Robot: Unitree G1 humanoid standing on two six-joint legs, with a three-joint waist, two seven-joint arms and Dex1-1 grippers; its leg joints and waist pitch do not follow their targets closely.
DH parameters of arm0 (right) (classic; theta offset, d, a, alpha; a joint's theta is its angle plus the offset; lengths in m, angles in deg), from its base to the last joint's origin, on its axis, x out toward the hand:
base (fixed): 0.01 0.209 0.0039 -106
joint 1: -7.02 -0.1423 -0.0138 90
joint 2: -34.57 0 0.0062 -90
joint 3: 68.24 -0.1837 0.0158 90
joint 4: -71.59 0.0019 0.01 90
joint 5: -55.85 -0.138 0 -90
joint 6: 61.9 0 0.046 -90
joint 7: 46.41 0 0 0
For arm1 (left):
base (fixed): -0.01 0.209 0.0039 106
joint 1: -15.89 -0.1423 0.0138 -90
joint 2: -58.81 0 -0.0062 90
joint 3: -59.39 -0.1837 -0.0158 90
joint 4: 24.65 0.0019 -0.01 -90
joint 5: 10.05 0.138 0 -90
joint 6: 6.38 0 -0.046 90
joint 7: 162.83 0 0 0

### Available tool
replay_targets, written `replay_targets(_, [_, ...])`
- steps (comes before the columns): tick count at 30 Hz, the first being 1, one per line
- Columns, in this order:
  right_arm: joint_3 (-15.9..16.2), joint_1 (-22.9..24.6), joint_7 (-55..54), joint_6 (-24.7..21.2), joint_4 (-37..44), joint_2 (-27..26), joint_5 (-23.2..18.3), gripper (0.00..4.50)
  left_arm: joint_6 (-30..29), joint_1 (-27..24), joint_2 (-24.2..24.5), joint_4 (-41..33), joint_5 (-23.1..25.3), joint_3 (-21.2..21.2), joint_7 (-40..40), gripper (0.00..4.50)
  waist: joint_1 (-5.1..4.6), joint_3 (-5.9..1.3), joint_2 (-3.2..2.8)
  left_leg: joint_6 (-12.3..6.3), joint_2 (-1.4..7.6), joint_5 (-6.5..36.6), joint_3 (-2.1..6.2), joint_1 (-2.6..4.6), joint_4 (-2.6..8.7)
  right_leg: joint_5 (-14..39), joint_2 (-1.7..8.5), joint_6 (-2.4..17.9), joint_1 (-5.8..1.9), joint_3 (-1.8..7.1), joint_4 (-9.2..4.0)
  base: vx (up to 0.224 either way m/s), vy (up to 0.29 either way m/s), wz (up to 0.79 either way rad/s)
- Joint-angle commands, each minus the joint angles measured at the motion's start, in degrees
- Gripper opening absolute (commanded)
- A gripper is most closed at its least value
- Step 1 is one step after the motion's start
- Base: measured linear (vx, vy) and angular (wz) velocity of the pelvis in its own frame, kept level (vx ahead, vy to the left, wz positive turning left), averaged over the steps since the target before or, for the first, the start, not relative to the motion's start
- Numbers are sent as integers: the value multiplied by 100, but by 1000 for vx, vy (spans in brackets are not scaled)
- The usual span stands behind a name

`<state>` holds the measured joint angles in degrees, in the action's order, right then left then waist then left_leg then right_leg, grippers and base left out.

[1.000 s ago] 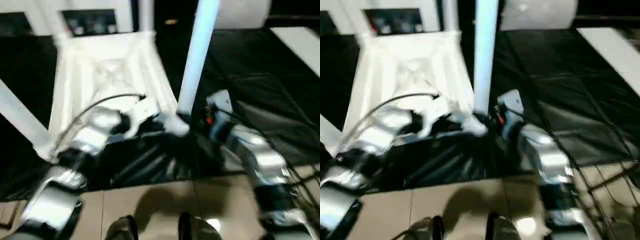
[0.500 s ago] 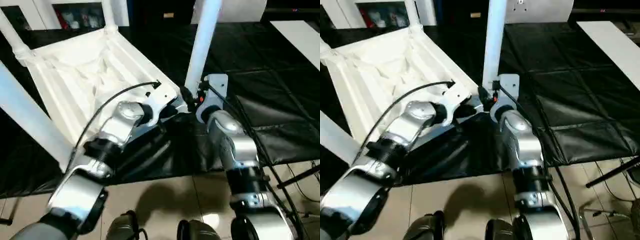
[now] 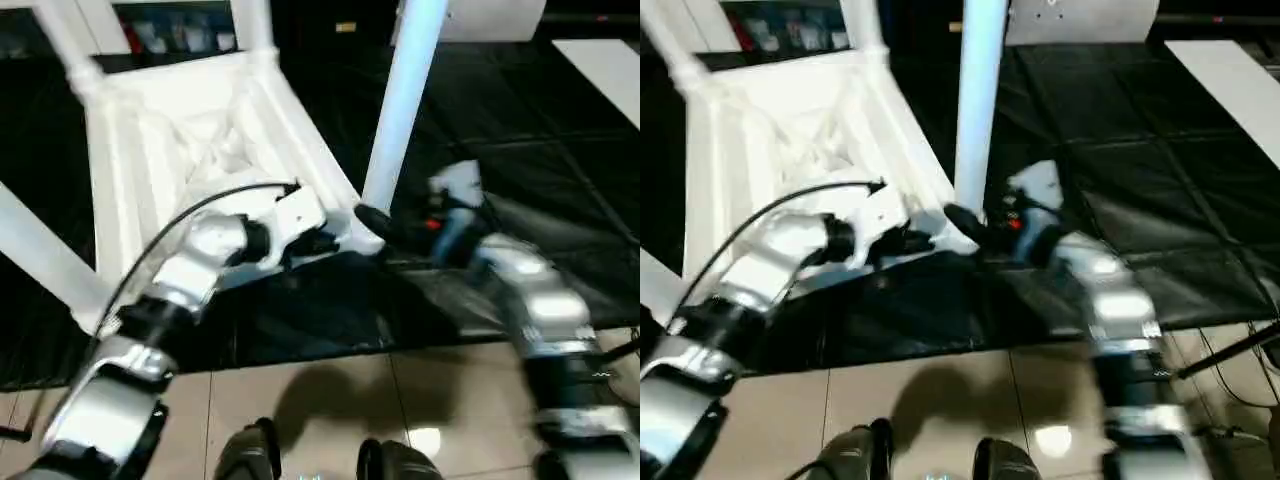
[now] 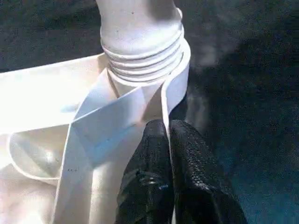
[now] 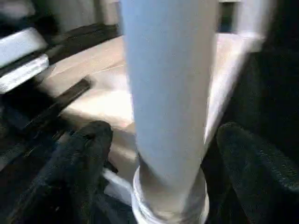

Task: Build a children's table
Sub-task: Rotate leg to tighten

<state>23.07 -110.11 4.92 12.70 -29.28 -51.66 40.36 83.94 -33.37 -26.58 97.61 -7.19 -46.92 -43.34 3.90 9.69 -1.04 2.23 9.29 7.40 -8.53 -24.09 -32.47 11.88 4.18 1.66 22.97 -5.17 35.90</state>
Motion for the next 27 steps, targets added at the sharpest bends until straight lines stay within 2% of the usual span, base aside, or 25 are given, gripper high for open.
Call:
replay_targets(1, [243,69,712,177,82,259,-76,429,222,-130,75,-160,-159,-184,-635,0,-8,-477,-12,-657,413,1159,88,172,319,291,550,1559,-328,384,-453,0,0,0])
replay_targets(9, [600,-197,2154,66,-228,799,-274,429,504,-292,487,-356,-420,-360,-1712,0,77,-509,4,-803,442,998,59,185,296,271,540,1685,-304,374,-419,0,0,0])
replay_targets(10, [638,-305,2233,104,-375,777,-254,403,512,-319,539,-405,-428,-408,-1858,0,84,-516,2,-792,442,978,59,193,296,268,535,1709,-294,370,-401,0,0,0])
replay_targets(11, [644,-312,2249,96,-386,778,-256,403,508,-321,544,-410,-425,-414,-1866,0,100,-509,-6,-768,448,998,49,210,298,307,537,1716,-273,380,-417,0,0,0])
replay_targets(14, [705,-425,2443,44,-553,754,-294,383,564,-342,600,-446,-381,-487,-1975,0,119,-520,1,-762,451,956,46,207,296,239,536,1748,-279,375,-393,0,0,0])
replay_targets(21, [812,-531,2705,-44,-720,705,-353,313,495,-376,537,-551,-427,-499,-2060,0,129,-531,23,-776,444,914,28,199,287,258,549,1723,-287,382,-392,0,0,0])
replay_targets(25, [854,-614,2813,49,-881,690,-301,290,511,-375,538,-559,-433,-514,-2104,0,129,-537,22,-776,440,858,24,200,282,238,535,1720,-284,380,-381,0,0,0])
replay_targets(27, [868,-637,2812,103,-931,686,-260,262,515,-379,541,-564,-434,-518,-2101,0,130,-542,23,-802,438,816,20,200,274,159,535,1738,-281,381,-374,0,0,0])
